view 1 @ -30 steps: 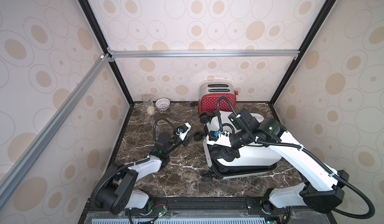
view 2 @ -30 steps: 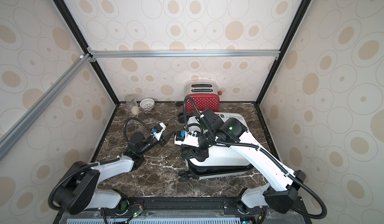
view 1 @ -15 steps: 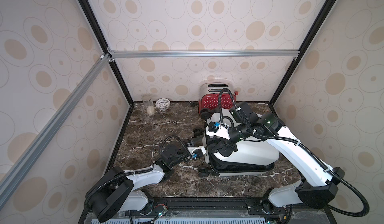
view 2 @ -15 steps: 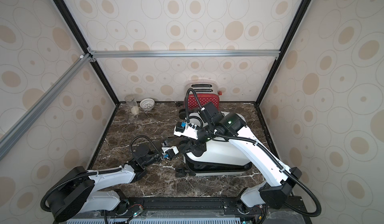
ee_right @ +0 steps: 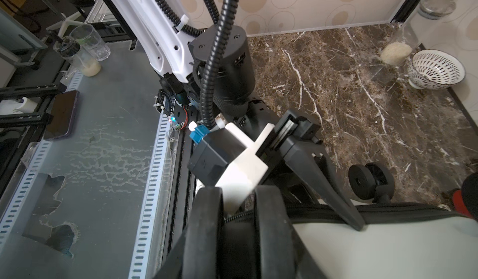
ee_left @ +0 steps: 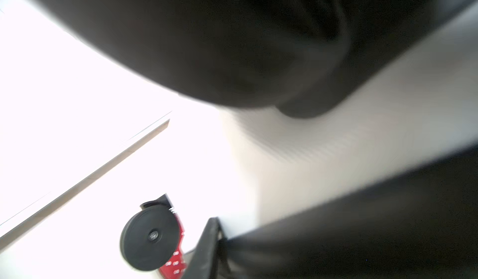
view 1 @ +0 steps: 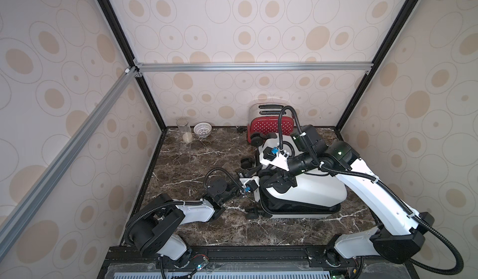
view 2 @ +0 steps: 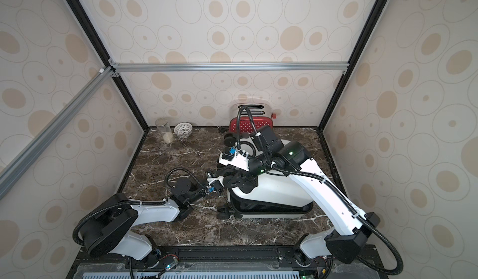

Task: Open the suitcase zippers
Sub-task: Open the suitcase at the center of the board.

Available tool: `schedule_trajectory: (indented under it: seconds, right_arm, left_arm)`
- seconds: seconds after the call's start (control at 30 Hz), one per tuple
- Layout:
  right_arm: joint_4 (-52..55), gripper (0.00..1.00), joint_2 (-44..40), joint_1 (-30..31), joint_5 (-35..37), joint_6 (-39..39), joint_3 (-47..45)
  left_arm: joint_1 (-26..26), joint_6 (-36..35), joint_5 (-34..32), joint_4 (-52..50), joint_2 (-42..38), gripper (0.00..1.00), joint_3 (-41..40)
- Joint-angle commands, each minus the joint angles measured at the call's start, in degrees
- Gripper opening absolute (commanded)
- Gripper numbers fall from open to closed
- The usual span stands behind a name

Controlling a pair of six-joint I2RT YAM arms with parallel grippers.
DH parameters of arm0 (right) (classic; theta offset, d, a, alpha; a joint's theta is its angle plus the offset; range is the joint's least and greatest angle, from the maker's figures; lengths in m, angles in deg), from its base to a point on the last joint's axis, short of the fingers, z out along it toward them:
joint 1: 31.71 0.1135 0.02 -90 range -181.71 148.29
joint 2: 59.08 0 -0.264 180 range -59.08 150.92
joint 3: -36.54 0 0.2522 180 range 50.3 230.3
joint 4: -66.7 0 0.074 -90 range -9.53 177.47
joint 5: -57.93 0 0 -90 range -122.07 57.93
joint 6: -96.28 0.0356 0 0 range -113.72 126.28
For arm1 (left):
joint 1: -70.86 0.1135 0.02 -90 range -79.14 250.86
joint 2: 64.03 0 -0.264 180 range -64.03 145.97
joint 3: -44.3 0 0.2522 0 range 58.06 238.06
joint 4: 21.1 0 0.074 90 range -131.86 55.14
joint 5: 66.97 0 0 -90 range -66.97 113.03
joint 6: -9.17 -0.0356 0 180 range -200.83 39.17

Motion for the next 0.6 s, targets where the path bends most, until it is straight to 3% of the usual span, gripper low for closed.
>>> schedule_trajectory:
  seconds: [0.0, 0.07, 0.1, 0.2, 0.27, 0.4, 0.57]
  right_arm:
    - [-10.43, 0.02, -3.6, 0.46, -14.31, 6.39, -3.42]
    - [-13.94, 0.03, -5.93, -0.85, -14.06, 9.15, -5.93]
    - [-15.91, 0.09, -7.13, -1.47, -13.71, 10.82, -7.25]
    - [-17.79, 0.42, -10.55, -2.2, -8.32, 12.48, -9.15]
    - [-18.14, 0.53, -13.23, -2.24, -1.36, 13.46, -9.96]
    - [-17.44, 0.68, -19.87, -2.2, 10.89, 14.8, -11.74]
    - [-21.88, 0.72, -29.27, -2.19, 19.76, 16.72, -17.46]
  left_arm:
    - [-1.02, 7.69, -1.82, 5.99, -2.03, 0.0, 4.22]
    - [-1.02, 8.79, -3.08, 3.71, -3.16, 0.0, 4.74]
    - [-1.04, 9.29, -3.86, 1.49, -3.75, 0.0, 5.34]
    - [-0.94, 12.6, -9.39, -5.59, -4.95, 0.0, 7.66]
    - [-0.84, 14.3, -13.01, -13.55, -6.17, 0.0, 10.73]
    - [-0.17, 20.74, -20.94, -39.06, -8.54, 0.0, 22.13]
    - [3.13, 28.18, -21.86, -61.53, -8.95, 0.0, 32.94]
